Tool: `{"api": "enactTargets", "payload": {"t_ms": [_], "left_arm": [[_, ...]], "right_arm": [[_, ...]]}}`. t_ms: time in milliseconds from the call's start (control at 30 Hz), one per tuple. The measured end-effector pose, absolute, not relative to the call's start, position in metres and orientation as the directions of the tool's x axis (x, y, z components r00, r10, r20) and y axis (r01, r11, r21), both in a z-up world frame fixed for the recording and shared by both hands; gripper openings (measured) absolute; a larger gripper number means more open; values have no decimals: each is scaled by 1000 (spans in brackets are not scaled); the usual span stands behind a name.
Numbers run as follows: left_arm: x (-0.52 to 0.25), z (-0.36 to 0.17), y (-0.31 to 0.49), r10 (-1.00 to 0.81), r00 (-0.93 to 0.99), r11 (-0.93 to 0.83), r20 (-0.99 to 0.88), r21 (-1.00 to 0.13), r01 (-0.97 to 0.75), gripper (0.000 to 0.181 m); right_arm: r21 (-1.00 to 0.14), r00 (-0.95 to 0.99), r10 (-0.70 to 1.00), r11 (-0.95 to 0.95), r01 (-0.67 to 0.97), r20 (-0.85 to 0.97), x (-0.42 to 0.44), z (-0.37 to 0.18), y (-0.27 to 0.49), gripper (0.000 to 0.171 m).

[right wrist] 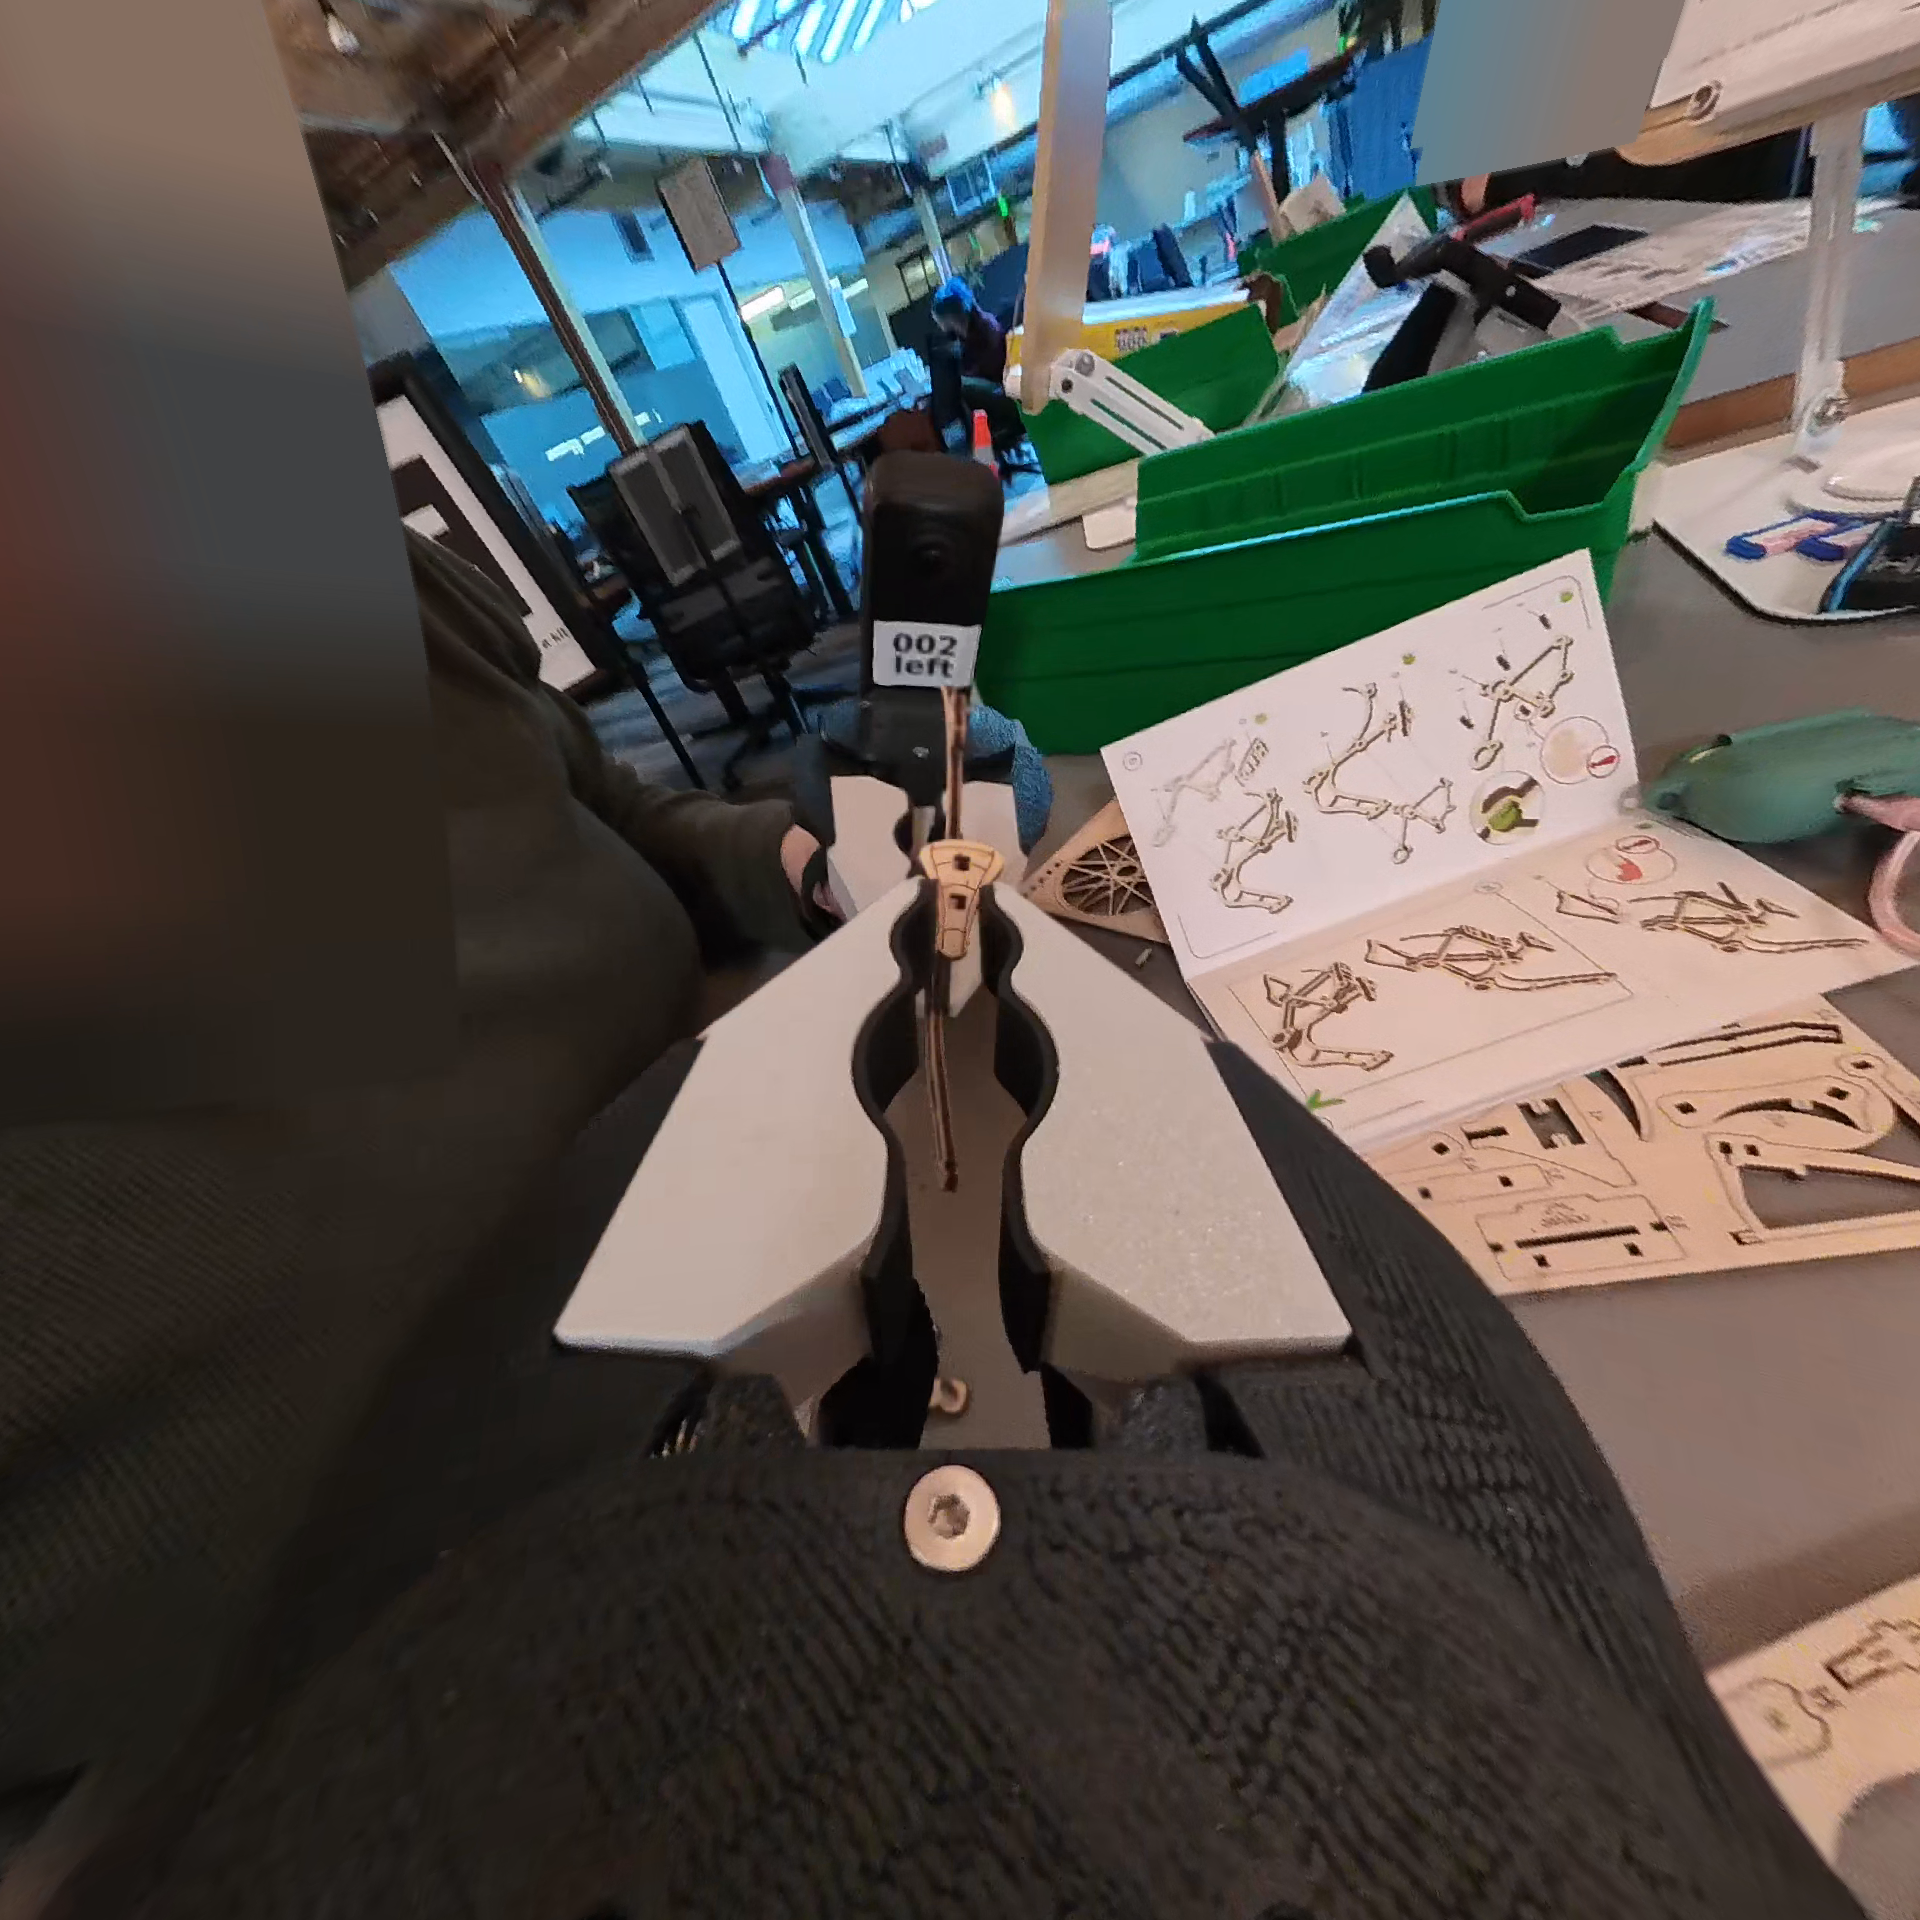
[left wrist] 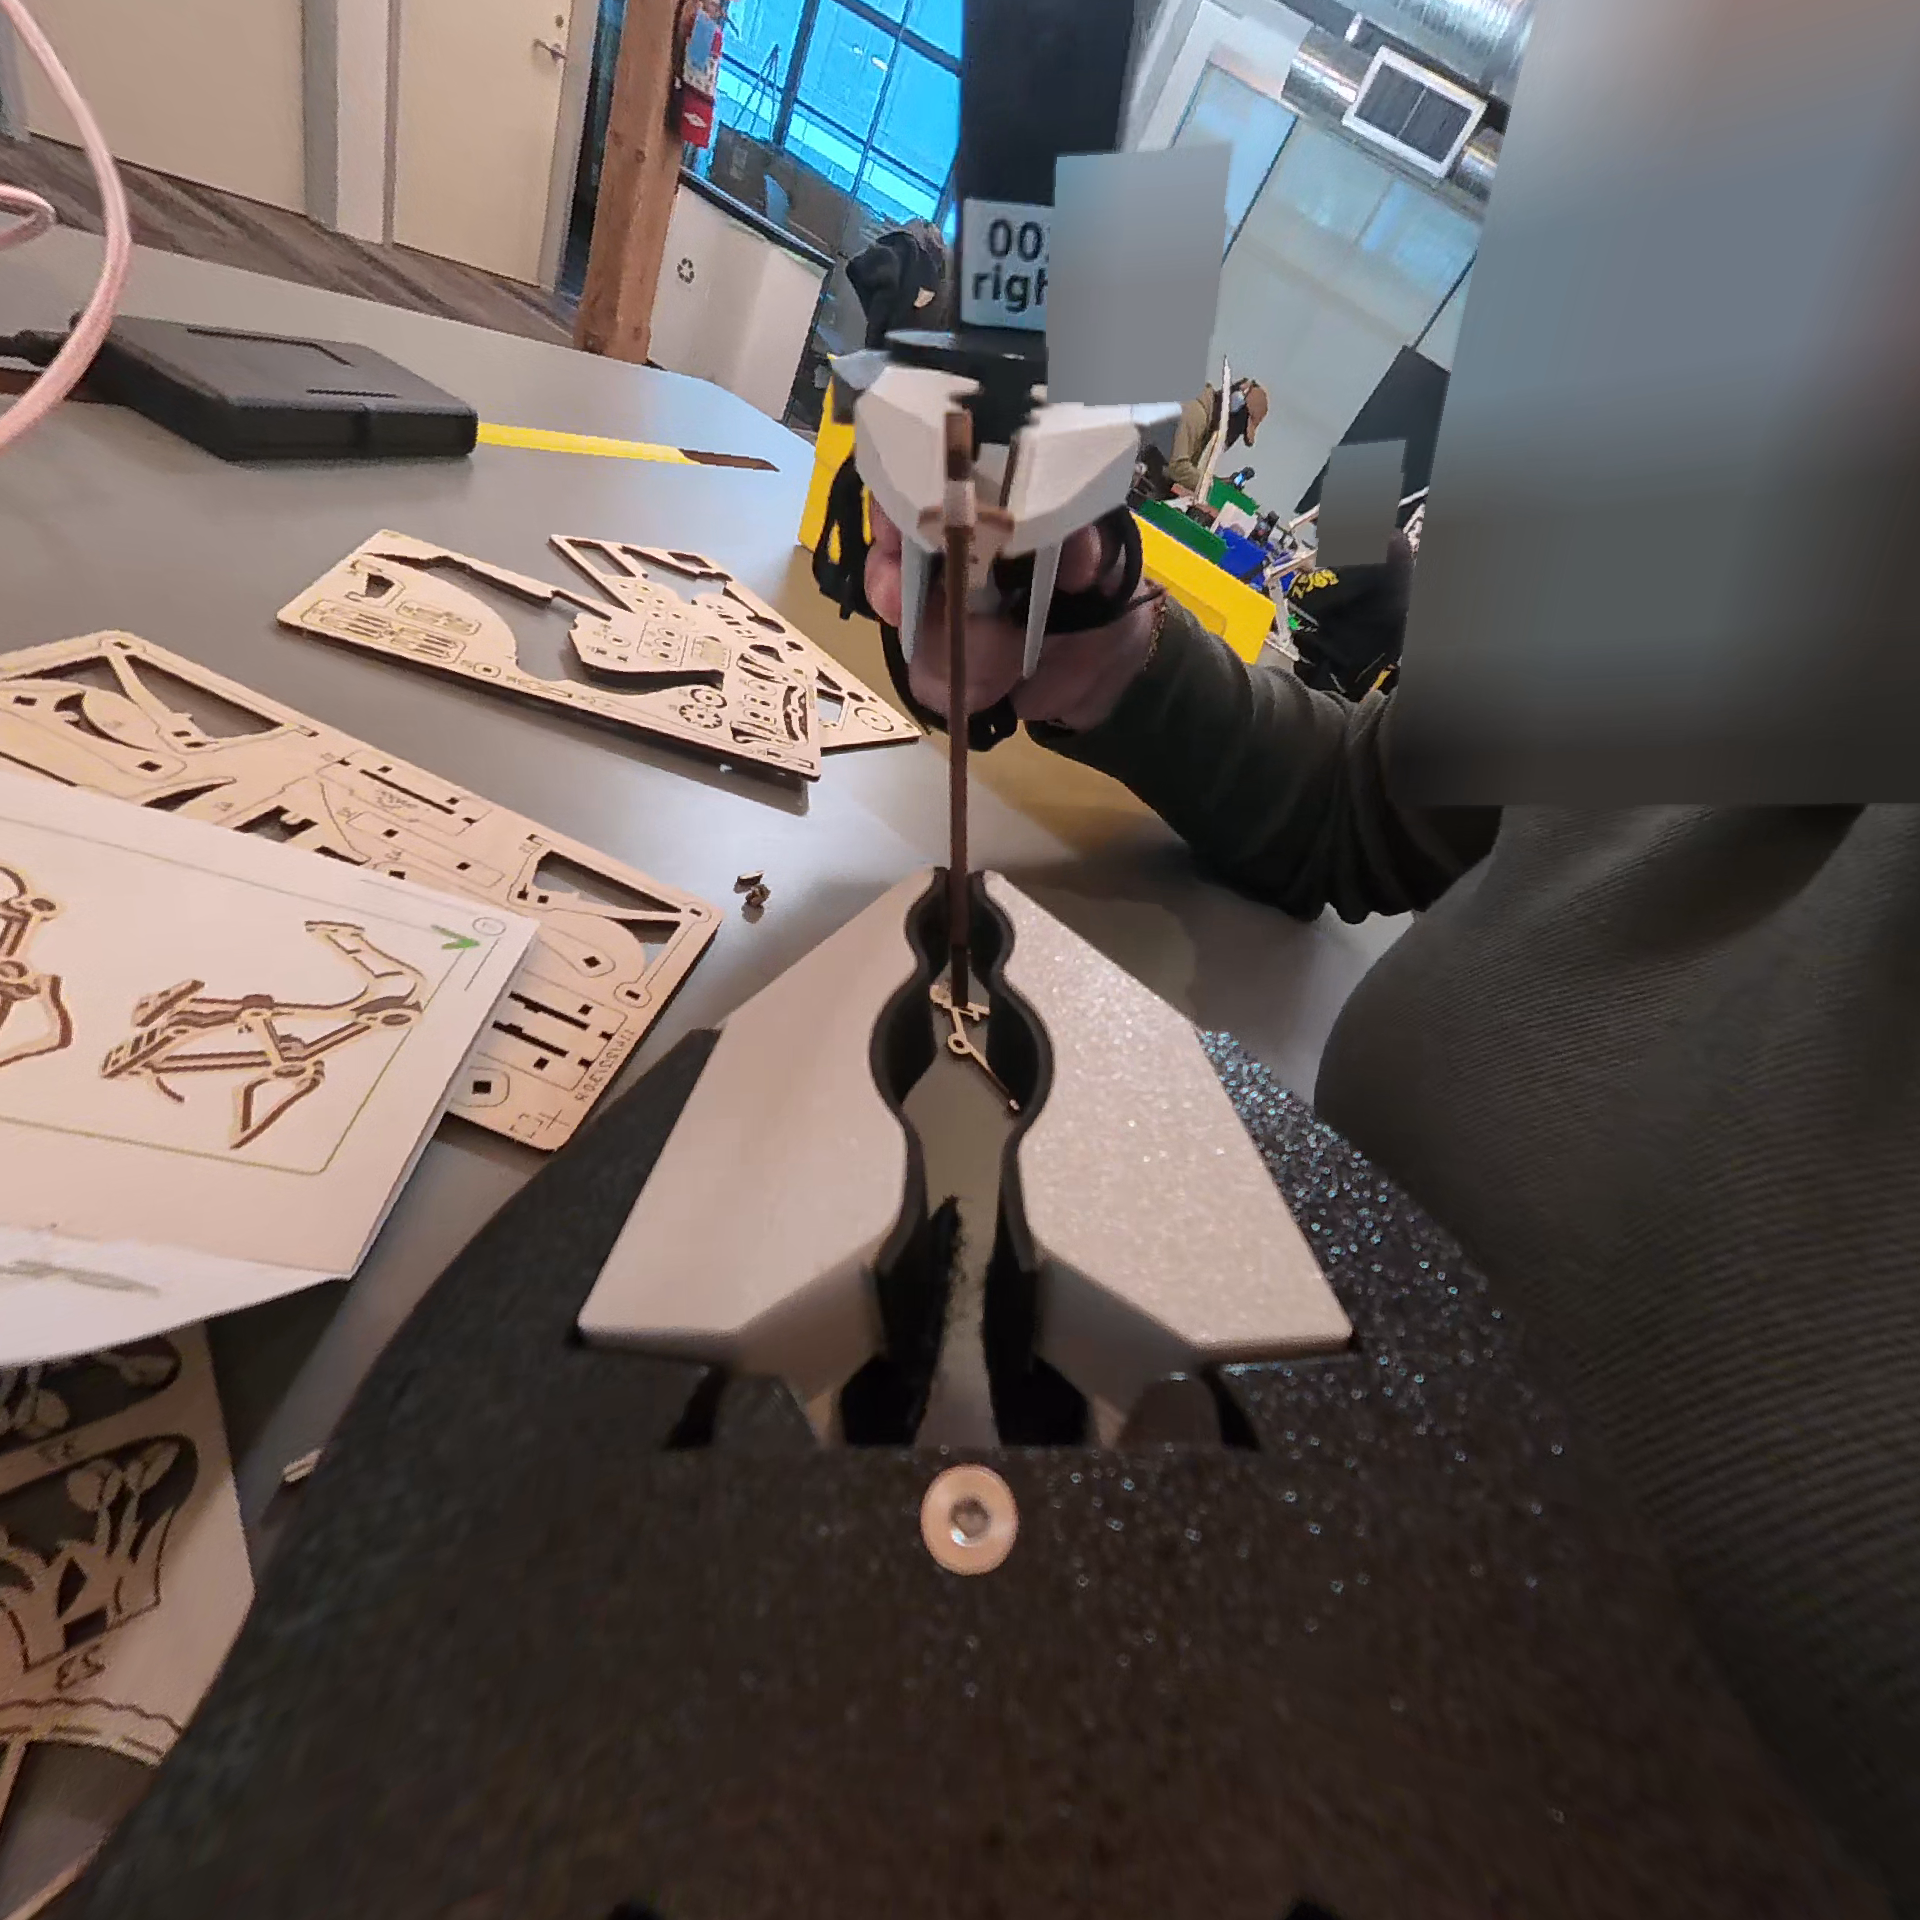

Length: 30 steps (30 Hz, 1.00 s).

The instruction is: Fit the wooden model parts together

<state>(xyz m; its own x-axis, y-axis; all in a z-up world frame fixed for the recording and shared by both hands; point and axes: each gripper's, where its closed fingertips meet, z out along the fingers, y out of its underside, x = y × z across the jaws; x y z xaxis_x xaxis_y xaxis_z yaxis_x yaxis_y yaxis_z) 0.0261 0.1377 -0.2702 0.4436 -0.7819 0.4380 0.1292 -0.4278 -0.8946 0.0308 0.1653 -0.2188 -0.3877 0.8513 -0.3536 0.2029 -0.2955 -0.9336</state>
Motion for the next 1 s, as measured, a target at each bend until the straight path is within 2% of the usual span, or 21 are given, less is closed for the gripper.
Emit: {"api": "enactTargets", "payload": {"t_ms": [233, 1000], "left_arm": [[27, -268, 136, -790, 447, -409, 420, -904, 127, 0], [37, -277, 134, -807, 480, -380, 343, -925, 23, 0]], "right_arm": [[-892, -423, 786, -414, 179, -450, 27, -218, 159, 6], [-922, -412, 825, -328, 208, -386, 27, -227, 153, 6]]}}
